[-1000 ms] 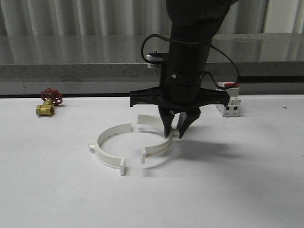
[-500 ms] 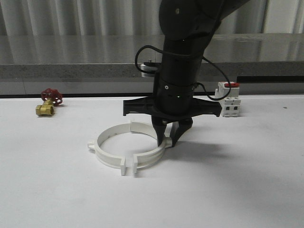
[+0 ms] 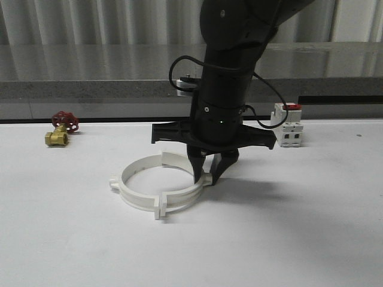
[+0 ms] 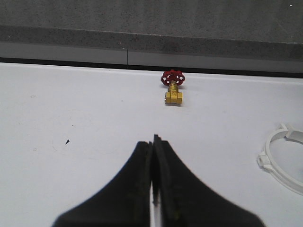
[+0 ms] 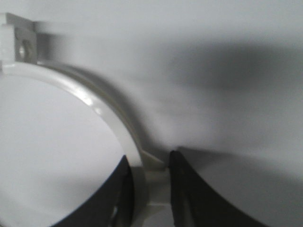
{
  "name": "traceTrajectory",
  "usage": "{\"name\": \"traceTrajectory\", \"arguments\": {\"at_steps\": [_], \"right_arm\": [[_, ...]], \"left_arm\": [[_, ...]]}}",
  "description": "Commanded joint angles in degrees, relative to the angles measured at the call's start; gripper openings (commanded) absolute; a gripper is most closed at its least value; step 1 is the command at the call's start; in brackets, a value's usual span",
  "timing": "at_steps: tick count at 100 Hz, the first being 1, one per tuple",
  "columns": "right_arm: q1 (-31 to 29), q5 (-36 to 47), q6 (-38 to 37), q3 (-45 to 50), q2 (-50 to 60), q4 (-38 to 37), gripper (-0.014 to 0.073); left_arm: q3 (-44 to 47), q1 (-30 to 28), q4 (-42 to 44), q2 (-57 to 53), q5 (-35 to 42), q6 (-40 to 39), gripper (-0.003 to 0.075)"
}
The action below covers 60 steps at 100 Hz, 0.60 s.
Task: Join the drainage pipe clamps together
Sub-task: 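Lower the clamp half so its tabbed ends meet the other half's ends, then open the right gripper and raise it away from the ring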
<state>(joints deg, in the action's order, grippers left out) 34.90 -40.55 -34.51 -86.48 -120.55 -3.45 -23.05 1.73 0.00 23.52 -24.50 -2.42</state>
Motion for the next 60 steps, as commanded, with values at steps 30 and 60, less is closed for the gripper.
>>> {"name": "traceTrajectory", "arguments": {"at_steps": [30, 60], "right_arm": [[0.18, 1.66, -0.20, -1.64, 3.05, 0.28, 0.0541], [0.08, 0.99, 3.08, -2.18, 8.01, -0.60, 0.0549]], "left_arm": [[-1.46, -0.12, -0.39, 0.28, 4.79, -0.08, -0.0021], [-1.46, -0.12, -0.39, 0.28, 4.79, -0.08, -0.0021]]}}
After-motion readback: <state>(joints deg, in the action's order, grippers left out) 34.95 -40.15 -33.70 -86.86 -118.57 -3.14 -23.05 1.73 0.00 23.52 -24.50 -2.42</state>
